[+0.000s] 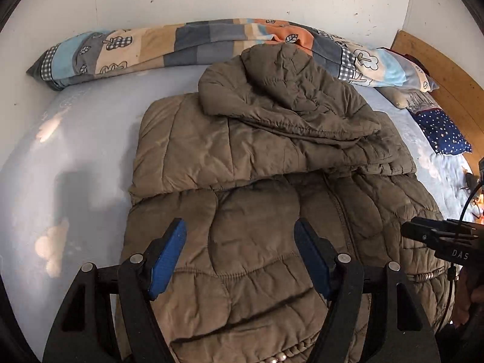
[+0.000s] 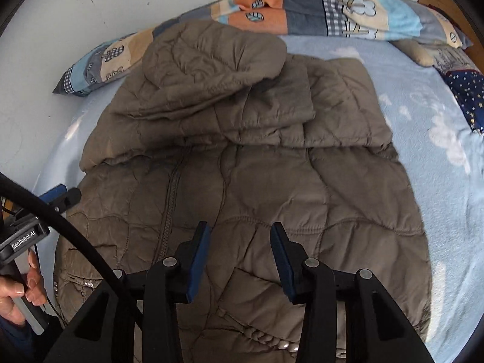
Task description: Fold large clothes
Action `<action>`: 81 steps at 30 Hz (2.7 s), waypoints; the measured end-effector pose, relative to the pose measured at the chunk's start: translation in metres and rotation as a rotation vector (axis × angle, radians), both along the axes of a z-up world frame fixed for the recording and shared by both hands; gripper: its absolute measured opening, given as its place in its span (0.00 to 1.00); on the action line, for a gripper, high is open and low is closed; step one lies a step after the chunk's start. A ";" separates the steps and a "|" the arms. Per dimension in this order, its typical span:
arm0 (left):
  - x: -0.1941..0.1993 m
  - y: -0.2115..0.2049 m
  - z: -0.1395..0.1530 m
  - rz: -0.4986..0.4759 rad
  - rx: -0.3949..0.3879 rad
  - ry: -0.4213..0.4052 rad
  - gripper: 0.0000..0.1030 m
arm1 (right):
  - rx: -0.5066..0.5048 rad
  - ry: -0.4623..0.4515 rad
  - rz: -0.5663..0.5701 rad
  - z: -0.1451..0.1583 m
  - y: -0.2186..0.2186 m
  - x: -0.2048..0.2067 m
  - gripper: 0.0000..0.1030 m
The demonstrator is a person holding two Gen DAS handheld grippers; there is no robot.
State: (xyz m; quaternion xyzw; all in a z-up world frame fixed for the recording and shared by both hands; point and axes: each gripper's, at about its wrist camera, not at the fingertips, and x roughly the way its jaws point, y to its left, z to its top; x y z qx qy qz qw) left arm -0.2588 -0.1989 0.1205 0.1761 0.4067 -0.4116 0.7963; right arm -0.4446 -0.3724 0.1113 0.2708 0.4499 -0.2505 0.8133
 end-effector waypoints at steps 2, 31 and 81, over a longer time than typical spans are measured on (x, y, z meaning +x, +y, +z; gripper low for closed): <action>-0.003 0.002 -0.002 -0.002 0.028 -0.033 0.71 | 0.037 0.032 -0.001 -0.011 0.000 0.005 0.44; 0.015 -0.022 -0.033 0.079 0.114 0.041 0.71 | -0.028 -0.008 -0.013 0.004 -0.019 0.014 0.44; -0.001 -0.029 -0.037 -0.006 0.180 -0.026 0.71 | -0.024 -0.019 0.089 0.007 0.013 0.007 0.53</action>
